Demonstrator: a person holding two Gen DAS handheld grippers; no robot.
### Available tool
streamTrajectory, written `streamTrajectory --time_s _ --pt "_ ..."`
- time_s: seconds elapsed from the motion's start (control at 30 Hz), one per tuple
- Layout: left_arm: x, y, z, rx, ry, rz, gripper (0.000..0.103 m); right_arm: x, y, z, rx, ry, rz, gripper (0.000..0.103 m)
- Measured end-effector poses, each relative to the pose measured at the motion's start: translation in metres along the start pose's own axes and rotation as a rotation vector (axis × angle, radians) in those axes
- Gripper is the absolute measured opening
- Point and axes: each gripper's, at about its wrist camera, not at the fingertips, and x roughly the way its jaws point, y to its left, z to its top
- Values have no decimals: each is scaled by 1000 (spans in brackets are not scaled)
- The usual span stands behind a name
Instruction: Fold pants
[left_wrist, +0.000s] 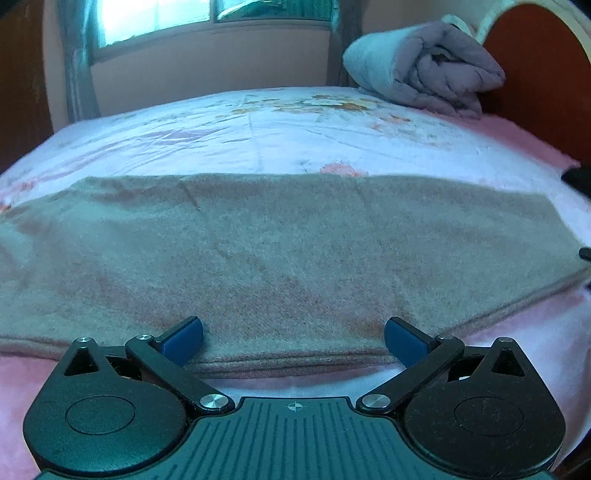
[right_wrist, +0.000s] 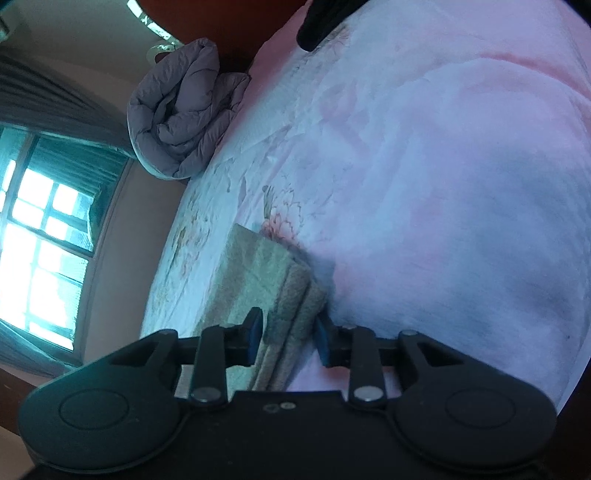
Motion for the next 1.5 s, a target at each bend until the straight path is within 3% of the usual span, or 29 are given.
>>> streamTrajectory --time_s 0.17,0.27,0.37,0.5,0.57,0.7,0.87,0.93,0.97,1.0,1.03,1.1,1.13,1.23,1.33,1.4,1.5 --pt "7 8 4 -15 22 -40 103 2 19 2 -114 3 -62 8" --pt "-6 32 12 -71 -6 -110 103 -8 47 0 -185 -29 -43 8" --pt "-39 89 17 -118 -106 -39 103 -19 84 -4 -291 -41 -2 8" --pt "-85 198 13 -169 -195 72 103 -29 155 -32 -510 -54 56 8" --pt "-99 255 5 -226 -193 147 103 -29 190 -58 -609 -44 87 8" --pt "-124 347 -25 -381 -181 224 103 -20 254 -138 -797 -5 157 8" --pt "-142 392 -61 -448 -166 265 103 1 293 -266 -1053 110 232 9" --pt "-147 400 -73 -457 -158 280 103 12 291 -322 -1140 201 264 15" --pt "-147 404 -77 -467 -155 282 103 20 285 -353 -1206 278 268 23" --pt "-146 408 -81 -481 -149 285 103 25 280 -376 -1249 381 246 24" --pt "-146 412 -84 -494 -144 284 103 24 275 -388 -1265 399 217 25" --pt "-146 413 -84 -511 -146 265 103 6 264 -379 -1224 320 252 23" --pt "-144 410 -83 -517 -147 236 103 2 261 -367 -1171 317 254 20" --pt "-133 385 -69 -491 -162 124 103 -10 259 -327 -1046 257 267 22" --pt "-118 351 -47 -441 -176 58 103 -19 259 -300 -1043 238 311 23" --pt "-107 331 -32 -452 -168 -21 103 -26 261 -287 -1035 206 301 24" --pt "-90 297 -13 -388 -124 -118 103 -25 256 -263 -951 176 268 24"
